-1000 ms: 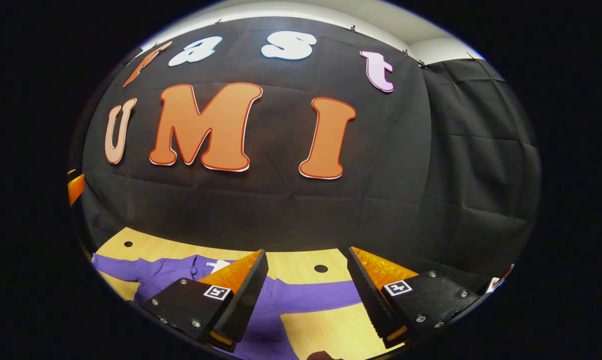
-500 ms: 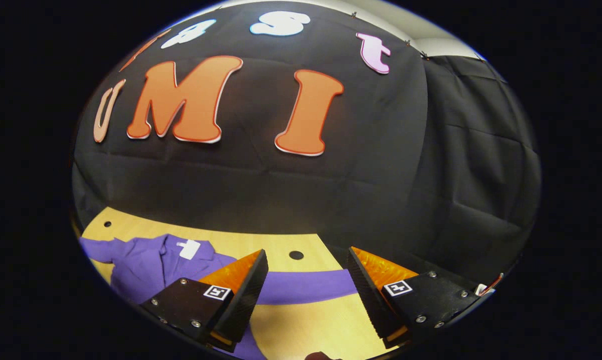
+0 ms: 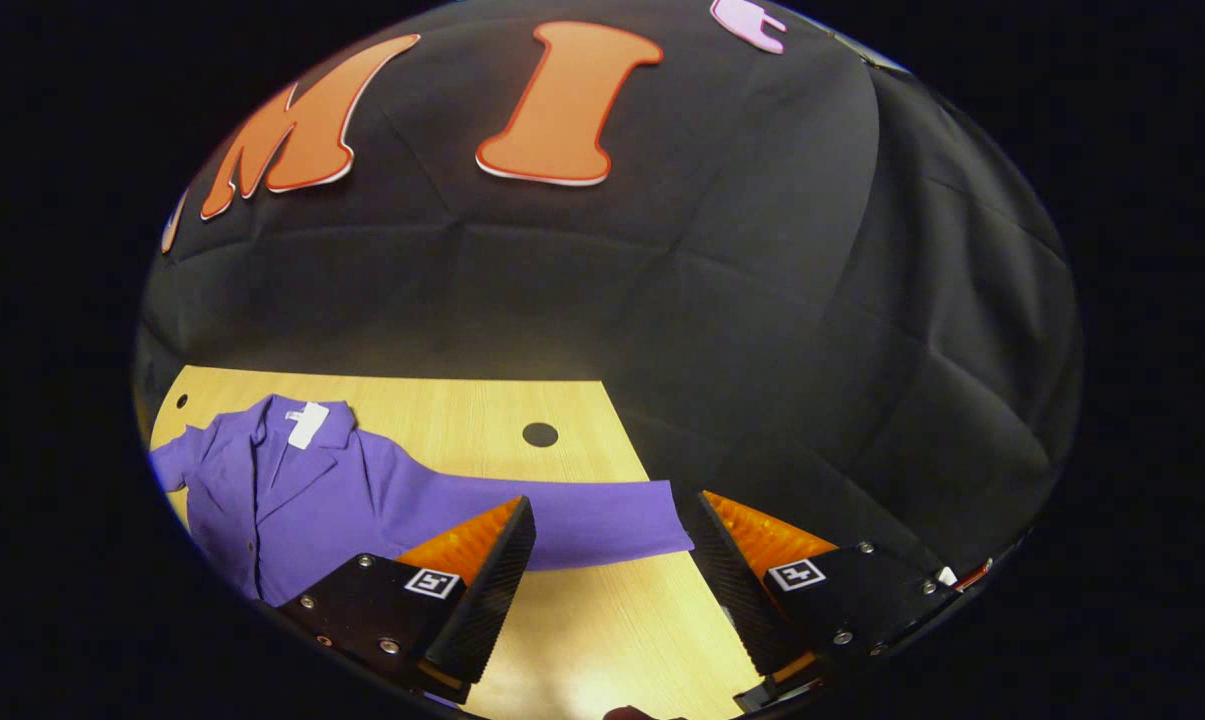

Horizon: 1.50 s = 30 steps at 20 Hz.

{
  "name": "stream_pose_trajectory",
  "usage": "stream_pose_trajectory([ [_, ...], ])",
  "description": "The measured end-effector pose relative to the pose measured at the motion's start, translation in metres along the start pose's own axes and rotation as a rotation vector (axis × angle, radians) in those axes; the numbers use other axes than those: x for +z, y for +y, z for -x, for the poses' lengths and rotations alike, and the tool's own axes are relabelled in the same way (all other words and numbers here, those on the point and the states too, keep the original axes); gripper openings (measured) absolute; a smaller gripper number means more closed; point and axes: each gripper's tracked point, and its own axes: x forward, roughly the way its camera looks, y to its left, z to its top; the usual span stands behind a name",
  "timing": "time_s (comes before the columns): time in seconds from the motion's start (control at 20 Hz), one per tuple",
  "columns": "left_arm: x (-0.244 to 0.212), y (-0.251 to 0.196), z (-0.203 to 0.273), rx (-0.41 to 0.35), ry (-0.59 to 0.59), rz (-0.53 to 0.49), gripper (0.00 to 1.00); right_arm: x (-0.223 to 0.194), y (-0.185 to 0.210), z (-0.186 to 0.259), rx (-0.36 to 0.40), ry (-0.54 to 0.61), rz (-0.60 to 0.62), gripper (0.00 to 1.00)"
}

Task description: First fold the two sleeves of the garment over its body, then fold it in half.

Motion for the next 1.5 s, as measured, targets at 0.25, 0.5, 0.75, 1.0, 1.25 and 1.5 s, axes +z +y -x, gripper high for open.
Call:
stream_pose_trajectory([
  [0.25,-0.011,-0.020,0.002,0.003,0.036,-0.018,0.95,-0.032,-0.024,-0.054,0.050,0.173,-0.058,0.97],
  [0.5,-0.018,-0.043,0.000,-0.011,0.067,-0.043,0.95,-0.057,-0.039,-0.098,0.092,0.329,-0.090,0.96],
  [0.75,-0.031,-0.059,0.000,-0.026,0.113,-0.074,0.95,-0.075,-0.053,-0.141,0.131,0.451,-0.112,0.97],
  [1.0,-0.041,-0.070,-0.002,-0.032,0.158,-0.087,0.95,-0.087,-0.051,-0.180,0.160,0.558,-0.166,0.96],
  [1.25,-0.050,-0.079,-0.005,-0.032,0.197,-0.103,1.00,-0.113,-0.050,-0.200,0.197,0.660,-0.205,0.96],
  [1.5,-0.062,-0.091,-0.008,-0.045,0.240,-0.112,1.00,-0.127,-0.043,-0.208,0.226,0.705,-0.197,0.94],
])
